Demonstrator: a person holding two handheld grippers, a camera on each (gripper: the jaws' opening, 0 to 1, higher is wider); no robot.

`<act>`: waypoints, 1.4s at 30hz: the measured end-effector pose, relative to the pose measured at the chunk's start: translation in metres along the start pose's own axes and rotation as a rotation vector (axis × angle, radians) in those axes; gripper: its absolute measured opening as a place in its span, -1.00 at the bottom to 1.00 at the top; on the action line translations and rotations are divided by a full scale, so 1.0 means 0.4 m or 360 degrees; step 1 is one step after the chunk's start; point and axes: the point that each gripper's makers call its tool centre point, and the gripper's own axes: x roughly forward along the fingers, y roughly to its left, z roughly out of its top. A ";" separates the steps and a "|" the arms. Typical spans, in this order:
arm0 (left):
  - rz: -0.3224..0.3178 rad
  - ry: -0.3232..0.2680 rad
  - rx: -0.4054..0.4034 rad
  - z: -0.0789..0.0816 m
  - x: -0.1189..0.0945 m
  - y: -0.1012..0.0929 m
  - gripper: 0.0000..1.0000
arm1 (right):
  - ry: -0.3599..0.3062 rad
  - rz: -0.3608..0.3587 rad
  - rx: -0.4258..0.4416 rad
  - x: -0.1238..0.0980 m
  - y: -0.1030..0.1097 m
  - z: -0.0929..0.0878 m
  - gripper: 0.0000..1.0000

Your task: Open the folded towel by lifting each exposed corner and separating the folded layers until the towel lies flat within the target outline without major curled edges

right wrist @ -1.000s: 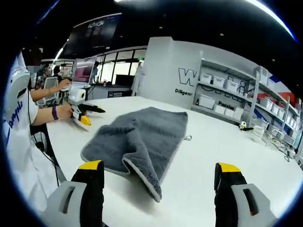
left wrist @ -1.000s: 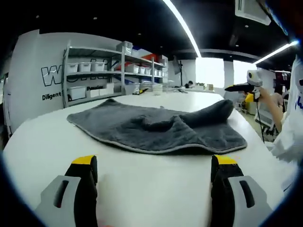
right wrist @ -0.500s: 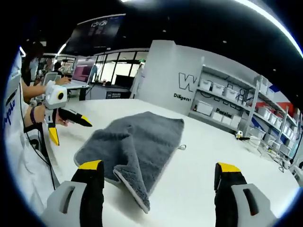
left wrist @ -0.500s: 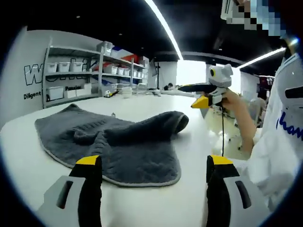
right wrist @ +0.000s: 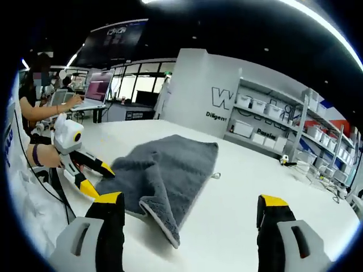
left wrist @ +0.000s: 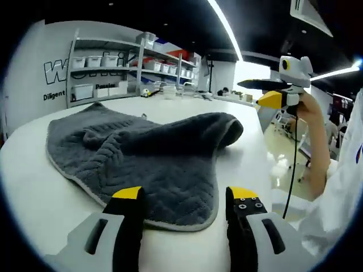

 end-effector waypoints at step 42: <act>0.0254 0.0319 -0.0007 -0.099 -0.169 0.047 -0.91 | 0.0022 -0.0095 0.0021 -0.076 -0.029 -0.015 0.99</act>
